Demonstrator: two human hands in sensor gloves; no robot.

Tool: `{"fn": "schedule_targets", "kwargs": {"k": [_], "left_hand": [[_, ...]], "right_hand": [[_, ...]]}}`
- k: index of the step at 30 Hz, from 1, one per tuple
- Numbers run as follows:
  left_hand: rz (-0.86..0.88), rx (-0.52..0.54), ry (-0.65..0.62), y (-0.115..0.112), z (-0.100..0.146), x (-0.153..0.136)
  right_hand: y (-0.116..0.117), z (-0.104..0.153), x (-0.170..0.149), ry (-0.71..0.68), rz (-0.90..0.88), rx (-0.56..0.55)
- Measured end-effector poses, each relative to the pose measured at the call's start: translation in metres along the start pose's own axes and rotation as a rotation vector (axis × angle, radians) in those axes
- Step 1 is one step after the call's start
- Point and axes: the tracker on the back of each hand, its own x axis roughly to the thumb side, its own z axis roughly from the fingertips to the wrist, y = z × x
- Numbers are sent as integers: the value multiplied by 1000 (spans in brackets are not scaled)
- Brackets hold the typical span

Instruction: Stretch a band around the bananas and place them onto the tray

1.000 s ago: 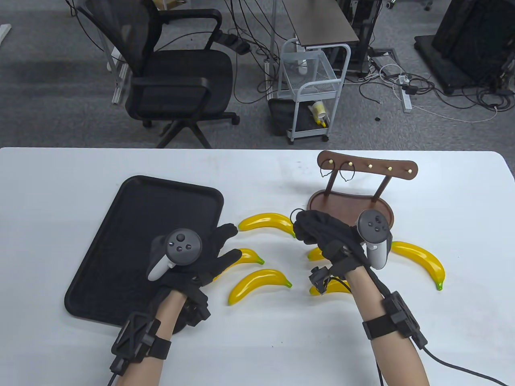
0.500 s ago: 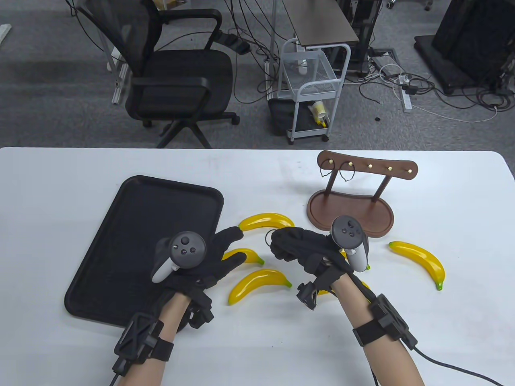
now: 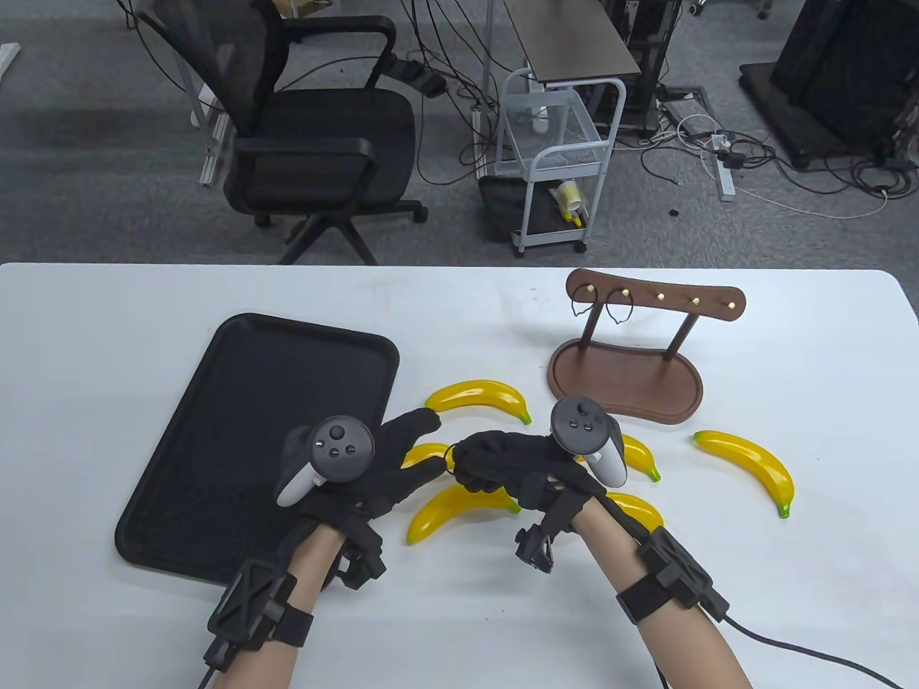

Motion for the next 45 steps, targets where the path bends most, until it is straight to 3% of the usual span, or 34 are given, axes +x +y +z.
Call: {"fn": "schedule_targets", "kwargs": {"k": [13, 24, 45], "left_hand": [[-26, -32, 6, -8, -2, 0], [-25, -40, -25, -8, -2, 4], [-31, -35, -62, -10, -1, 12]], "right_hand": [[13, -5, -13, 41, -34, 90], [19, -7, -18, 56, -180, 157], [27, -8, -14, 57, -113, 135]]}}
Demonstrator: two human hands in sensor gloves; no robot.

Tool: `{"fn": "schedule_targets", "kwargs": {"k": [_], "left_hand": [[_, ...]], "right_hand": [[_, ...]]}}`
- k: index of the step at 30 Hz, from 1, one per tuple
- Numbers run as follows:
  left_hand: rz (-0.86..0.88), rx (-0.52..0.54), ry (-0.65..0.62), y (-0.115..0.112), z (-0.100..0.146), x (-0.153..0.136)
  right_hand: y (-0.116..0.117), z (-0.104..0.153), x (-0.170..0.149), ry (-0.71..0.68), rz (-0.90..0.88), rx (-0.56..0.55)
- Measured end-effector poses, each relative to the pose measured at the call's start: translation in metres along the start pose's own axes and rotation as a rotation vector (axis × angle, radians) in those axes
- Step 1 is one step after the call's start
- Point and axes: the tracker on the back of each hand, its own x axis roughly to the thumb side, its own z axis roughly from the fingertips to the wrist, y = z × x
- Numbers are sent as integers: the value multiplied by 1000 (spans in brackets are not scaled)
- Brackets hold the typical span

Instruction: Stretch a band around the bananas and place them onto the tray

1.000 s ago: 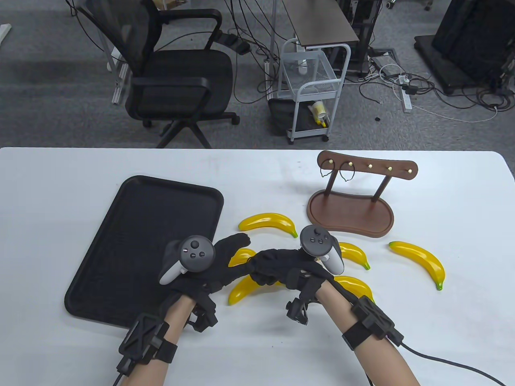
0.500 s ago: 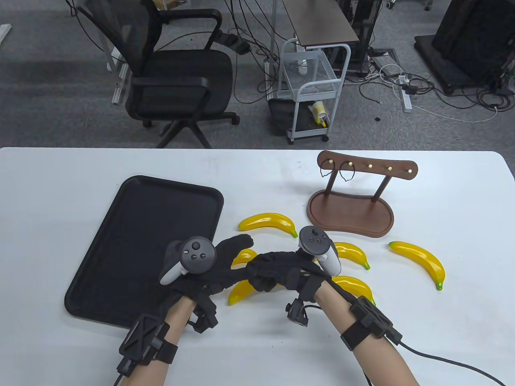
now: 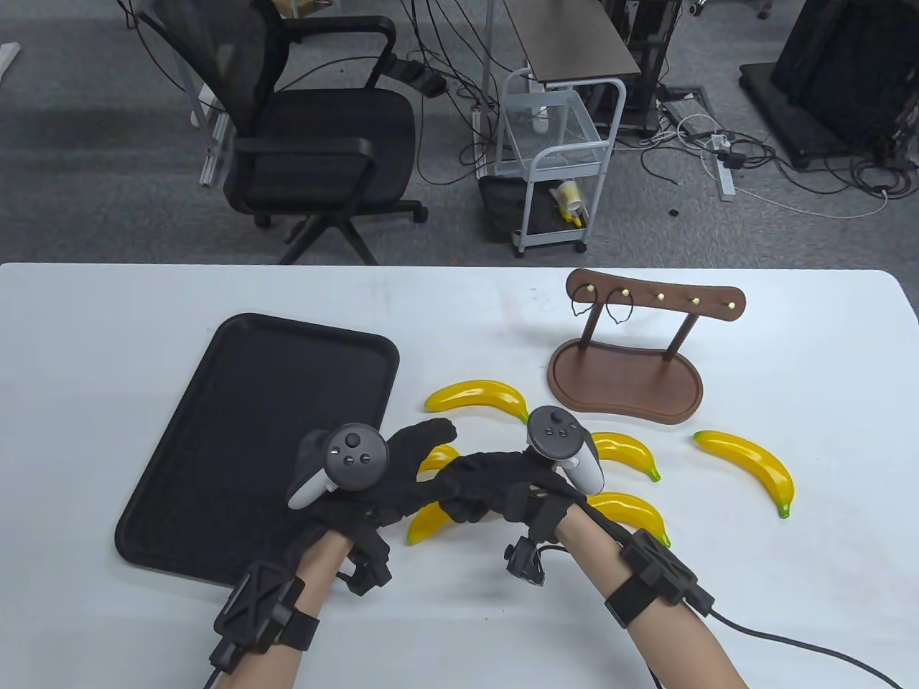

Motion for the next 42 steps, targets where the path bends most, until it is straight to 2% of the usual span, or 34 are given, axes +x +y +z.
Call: {"fn": "schedule_targets", "kwargs": {"k": [12, 22, 42], "left_hand": [[86, 13, -13, 5, 1, -3], [155, 10, -21, 10, 1, -10], [305, -26, -96, 12, 2, -8]], "right_hand": [[-12, 10, 19, -17, 295, -213], [-16, 16, 30, -22, 477, -337], [-29, 26, 45, -73, 500, -467]]}}
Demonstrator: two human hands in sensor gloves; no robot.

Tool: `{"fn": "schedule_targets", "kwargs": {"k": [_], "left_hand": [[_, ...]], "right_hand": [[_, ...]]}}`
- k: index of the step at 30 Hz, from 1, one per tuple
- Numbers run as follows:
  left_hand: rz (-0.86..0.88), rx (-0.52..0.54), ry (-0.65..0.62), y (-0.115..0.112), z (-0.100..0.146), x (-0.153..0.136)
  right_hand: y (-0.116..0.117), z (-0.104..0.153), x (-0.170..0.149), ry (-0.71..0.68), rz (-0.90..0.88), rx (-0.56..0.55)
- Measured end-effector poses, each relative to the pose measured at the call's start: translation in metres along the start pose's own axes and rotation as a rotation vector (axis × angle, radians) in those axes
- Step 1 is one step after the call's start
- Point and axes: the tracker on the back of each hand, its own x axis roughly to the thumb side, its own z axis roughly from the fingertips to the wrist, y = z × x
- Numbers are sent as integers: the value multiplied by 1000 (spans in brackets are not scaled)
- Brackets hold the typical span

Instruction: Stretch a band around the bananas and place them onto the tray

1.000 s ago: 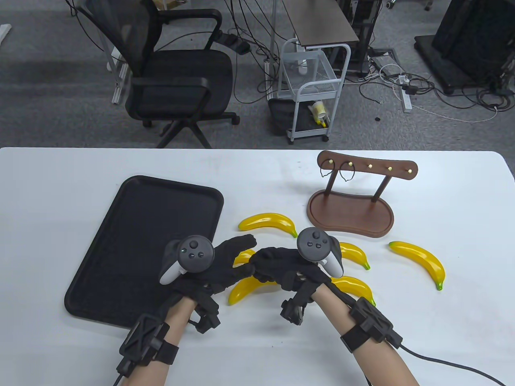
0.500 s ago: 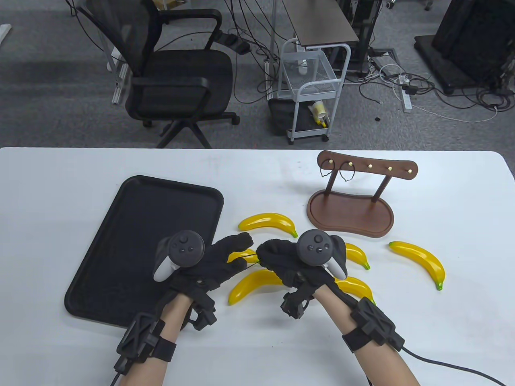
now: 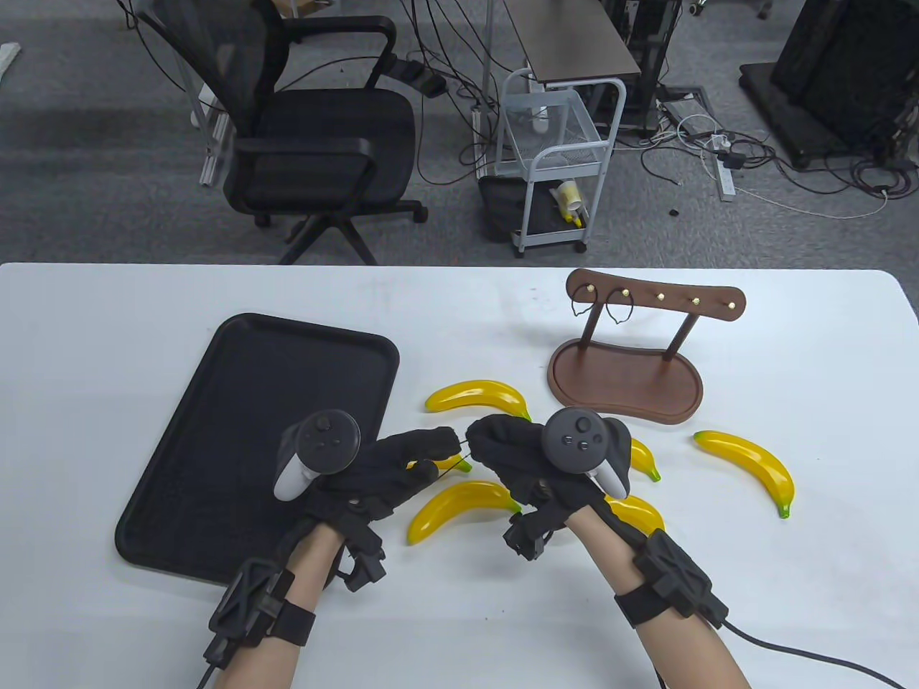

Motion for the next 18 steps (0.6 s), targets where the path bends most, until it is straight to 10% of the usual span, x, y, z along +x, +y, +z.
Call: {"fn": "schedule_targets", "kwargs": {"k": [18], "left_hand": [[75, -21, -18, -2, -2, 1]], "right_hand": [[15, -5, -20, 60, -96, 97]]}}
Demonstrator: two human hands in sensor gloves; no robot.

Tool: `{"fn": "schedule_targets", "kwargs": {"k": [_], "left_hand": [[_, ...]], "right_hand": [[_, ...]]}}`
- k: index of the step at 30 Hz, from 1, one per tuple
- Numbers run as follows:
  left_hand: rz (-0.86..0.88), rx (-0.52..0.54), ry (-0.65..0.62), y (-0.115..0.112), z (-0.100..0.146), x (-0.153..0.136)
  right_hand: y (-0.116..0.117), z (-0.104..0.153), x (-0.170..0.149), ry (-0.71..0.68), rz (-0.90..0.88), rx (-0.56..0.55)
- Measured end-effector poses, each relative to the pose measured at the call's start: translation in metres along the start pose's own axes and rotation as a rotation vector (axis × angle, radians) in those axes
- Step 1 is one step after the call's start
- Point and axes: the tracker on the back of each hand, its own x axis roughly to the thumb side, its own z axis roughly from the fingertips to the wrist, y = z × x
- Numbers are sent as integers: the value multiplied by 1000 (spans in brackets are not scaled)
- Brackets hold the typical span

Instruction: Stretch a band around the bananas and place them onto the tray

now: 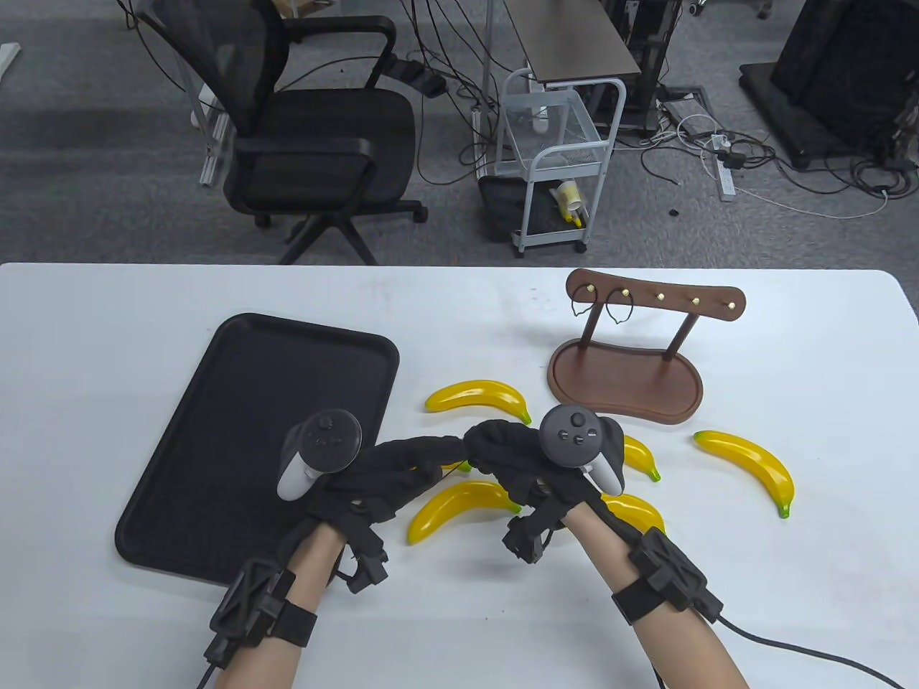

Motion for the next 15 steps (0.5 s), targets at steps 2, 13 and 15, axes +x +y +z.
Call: {"fn": "schedule_targets", "kwargs": {"k": [2, 13, 15], "left_hand": [[27, 2, -8, 0, 0, 0], [114, -23, -18, -2, -2, -3], [108, -28, -19, -2, -2, -3]], "right_hand": [[0, 0, 0, -4, -11, 15], [8, -1, -3, -6, -88, 52], [9, -1, -6, -7, -119, 69]]}}
